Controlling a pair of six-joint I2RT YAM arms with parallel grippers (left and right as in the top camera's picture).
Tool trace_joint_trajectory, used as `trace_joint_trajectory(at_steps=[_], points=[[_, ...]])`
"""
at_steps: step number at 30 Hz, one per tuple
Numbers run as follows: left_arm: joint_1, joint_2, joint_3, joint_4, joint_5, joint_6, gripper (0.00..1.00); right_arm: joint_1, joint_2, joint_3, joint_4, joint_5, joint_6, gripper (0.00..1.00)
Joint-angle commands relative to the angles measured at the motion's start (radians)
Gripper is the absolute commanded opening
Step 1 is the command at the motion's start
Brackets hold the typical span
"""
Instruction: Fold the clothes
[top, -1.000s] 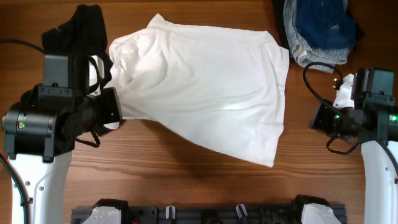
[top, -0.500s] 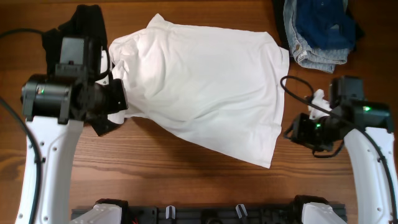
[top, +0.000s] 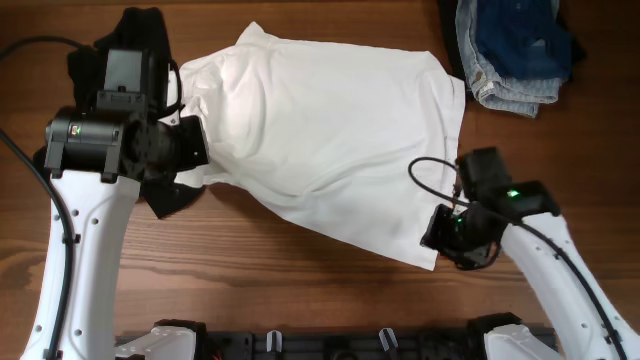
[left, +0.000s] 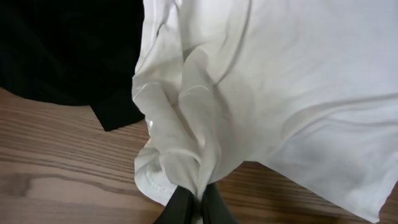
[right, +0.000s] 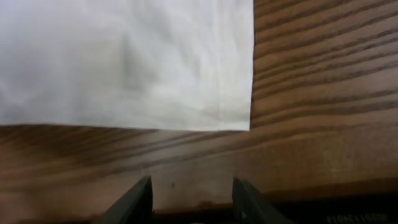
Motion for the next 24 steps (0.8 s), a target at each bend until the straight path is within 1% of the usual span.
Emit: trace_joint_trajectory(at_steps=[1,5,9,15,24], points=[[0.002,0.001,-0.002,0.020,-0.008,-0.021,0.04,0.047,0.040,-0.046,0.043,0.078,0.158,0.42],[0.002,0.011,-0.006,0.027,-0.002,-0.024,0.04,0.083,0.131,-0.060,0.072,0.129,0.185,0.43],[0.002,0.025,-0.006,0.026,-0.001,-0.024,0.04,0.097,0.238,-0.060,0.102,0.130,0.196,0.47],[0.002,0.049,-0.006,0.026,0.002,-0.024,0.04,0.113,0.332,-0.063,0.160,0.130,0.200,0.50],[0.002,0.057,-0.006,0.026,0.002,-0.024,0.04,0.159,0.339,-0.071,0.225,0.120,0.204,0.50]])
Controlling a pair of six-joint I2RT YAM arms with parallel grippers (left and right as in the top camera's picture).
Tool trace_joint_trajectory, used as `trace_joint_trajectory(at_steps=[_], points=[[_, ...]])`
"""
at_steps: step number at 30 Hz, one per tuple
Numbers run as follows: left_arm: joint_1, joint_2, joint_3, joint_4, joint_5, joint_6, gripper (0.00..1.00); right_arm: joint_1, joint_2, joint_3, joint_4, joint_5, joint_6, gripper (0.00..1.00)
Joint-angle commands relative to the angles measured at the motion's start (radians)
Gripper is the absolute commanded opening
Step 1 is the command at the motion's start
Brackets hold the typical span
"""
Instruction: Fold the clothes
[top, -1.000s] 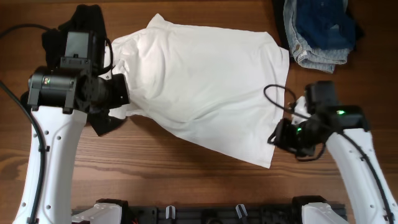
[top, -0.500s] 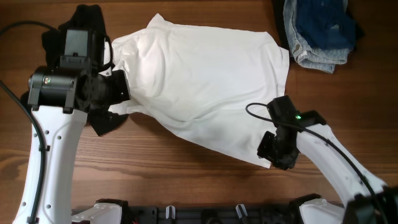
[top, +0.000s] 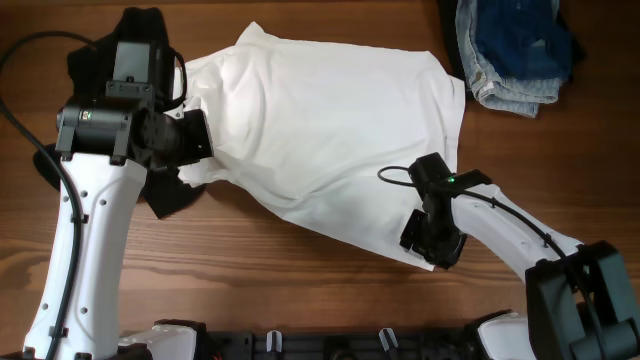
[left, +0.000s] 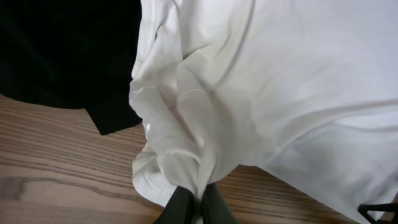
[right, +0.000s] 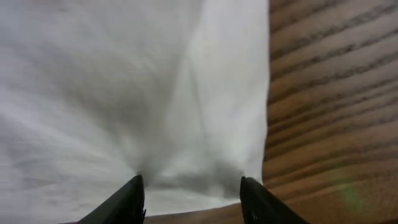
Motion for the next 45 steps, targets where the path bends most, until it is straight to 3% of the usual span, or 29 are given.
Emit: trace_joint_trajectory(at_steps=[1,11,21,23,25,29,35,45], points=[[0.002,0.007,-0.006,0.003,0.001,-0.013,0.04,0.017,0.011,-0.012,0.001,0.011,0.021,0.50],[0.002,0.007,-0.006,0.000,0.001,-0.012,0.04,0.018,0.011,-0.024,-0.079,0.012,0.018,0.56],[0.002,0.007,-0.006,0.000,0.001,-0.012,0.04,0.018,0.011,-0.078,0.070,-0.003,0.047,0.55],[0.002,0.007,-0.006,-0.001,0.001,-0.012,0.04,0.017,0.011,-0.078,0.095,0.001,0.048,0.46],[0.002,0.007,-0.006,-0.002,0.001,-0.012,0.04,0.017,0.011,-0.078,0.102,0.005,0.048,0.25],[0.002,0.007,-0.006,-0.002,0.001,-0.012,0.04,0.017,0.011,-0.078,0.097,0.016,0.048,0.04],[0.002,0.006,-0.006,-0.001,0.000,-0.007,0.04,0.004,-0.006,-0.018,0.042,0.020,0.024,0.04],[0.002,-0.060,-0.005,-0.021,0.001,-0.004,0.04,-0.181,-0.253,0.323,-0.291,0.019,-0.287,0.04]])
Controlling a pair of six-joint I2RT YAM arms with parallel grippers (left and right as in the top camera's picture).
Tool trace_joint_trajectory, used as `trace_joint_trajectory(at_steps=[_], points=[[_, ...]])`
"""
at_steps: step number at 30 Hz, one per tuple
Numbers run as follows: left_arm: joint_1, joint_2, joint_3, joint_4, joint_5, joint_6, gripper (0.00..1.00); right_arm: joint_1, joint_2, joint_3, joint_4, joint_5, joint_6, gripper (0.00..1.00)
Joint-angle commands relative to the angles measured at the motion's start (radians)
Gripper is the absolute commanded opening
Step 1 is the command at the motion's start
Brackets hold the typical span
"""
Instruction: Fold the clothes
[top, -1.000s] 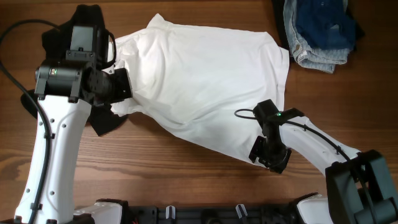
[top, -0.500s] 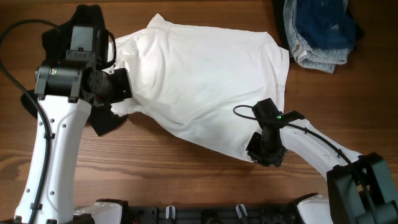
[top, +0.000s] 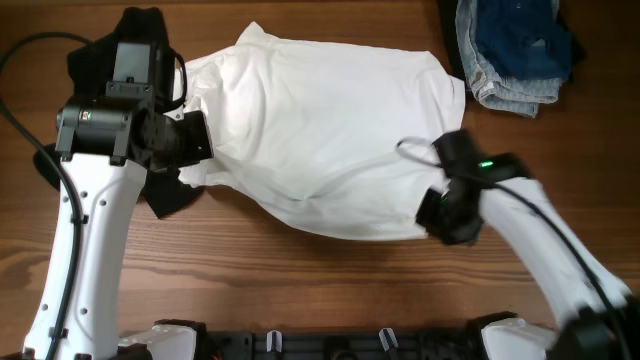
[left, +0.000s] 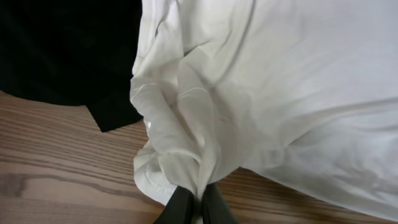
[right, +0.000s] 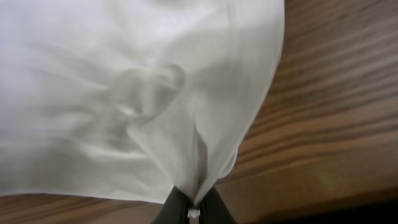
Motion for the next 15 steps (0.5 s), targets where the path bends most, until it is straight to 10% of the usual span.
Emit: trace_joint_trajectory(at_steps=[1,15], points=[[0.002,-0.070,-0.005,-0.013,0.001,-0.005,0.04,-0.088,-0.117,0.154,-0.102,0.030,-0.179,0.04],[0.002,-0.159,-0.005,-0.122,0.002,-0.005,0.04,-0.220,-0.238,0.309,-0.343,0.050,-0.309,0.04]])
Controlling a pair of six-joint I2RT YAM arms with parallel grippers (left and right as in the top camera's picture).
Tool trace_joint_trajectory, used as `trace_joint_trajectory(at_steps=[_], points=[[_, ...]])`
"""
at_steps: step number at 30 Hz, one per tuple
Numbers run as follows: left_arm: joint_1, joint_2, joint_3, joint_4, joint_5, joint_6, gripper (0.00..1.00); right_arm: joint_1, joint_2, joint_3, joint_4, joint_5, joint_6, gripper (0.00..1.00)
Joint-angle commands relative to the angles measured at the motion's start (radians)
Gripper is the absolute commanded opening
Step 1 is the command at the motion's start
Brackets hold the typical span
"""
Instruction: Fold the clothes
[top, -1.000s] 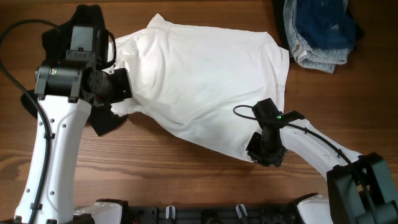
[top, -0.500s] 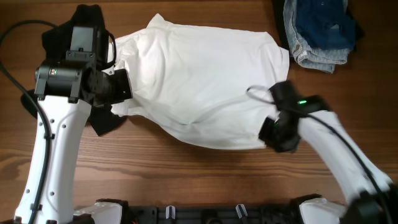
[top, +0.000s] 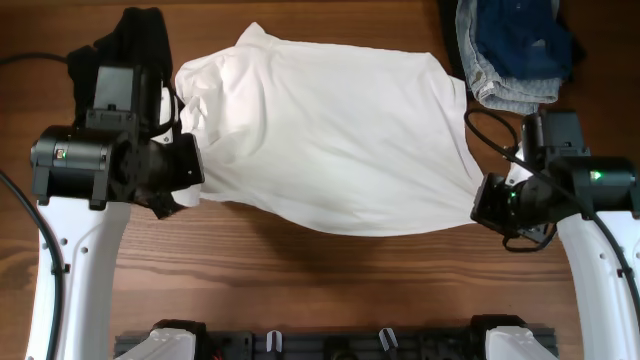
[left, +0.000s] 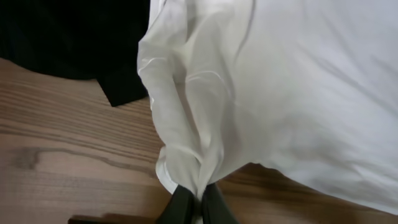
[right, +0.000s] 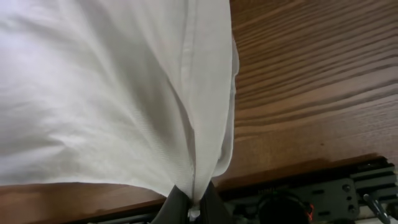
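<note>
A white shirt (top: 330, 130) is stretched across the middle of the wooden table, its near edge lifted. My left gripper (top: 188, 165) is shut on the shirt's bunched left corner; in the left wrist view the cloth (left: 186, 137) runs into the closed fingers (left: 198, 208). My right gripper (top: 482, 205) is shut on the shirt's near right corner, and the right wrist view shows the hem (right: 208, 124) pinched in the gripper (right: 191, 208). The shirt's far edge lies on the table.
A black garment (top: 135, 40) lies under and beside the shirt at the far left, also seen in the left wrist view (left: 68, 43). A heap of blue jeans (top: 515, 45) sits at the far right corner. The table's front rail (right: 311, 193) shows below the right gripper.
Both grippers have moved apart while still holding the shirt. The right one is now further right, the left one a little nearer and left, so the near edge is pulled straight between them.
The left gripper held the shirt's left corner throughout. The right gripper was open on bare wood beside the near right corner, then open over that corner, then shut on it. Now the shirt hangs stretched between both grippers.
</note>
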Motion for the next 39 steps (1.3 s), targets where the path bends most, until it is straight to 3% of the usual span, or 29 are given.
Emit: trace_joint_trajectory(at_steps=[1,8,16,28,39], points=[[0.002,-0.055,-0.002,-0.014,0.001,-0.005,0.04,-0.007,-0.060,0.023,-0.006,0.035,-0.029,0.04],[0.002,-0.124,-0.002,-0.033,0.054,-0.006,0.04,-0.064,-0.100,0.043,-0.061,0.078,-0.035,0.04],[0.002,-0.086,-0.002,-0.008,0.050,-0.005,0.04,-0.120,-0.043,0.046,-0.035,0.083,-0.082,0.04],[-0.003,0.175,-0.002,0.115,0.050,-0.003,0.04,-0.120,0.216,0.041,0.078,0.075,-0.136,0.04],[-0.047,0.463,-0.002,0.319,0.040,-0.001,0.04,-0.121,0.422,-0.056,0.295,0.076,-0.143,0.04]])
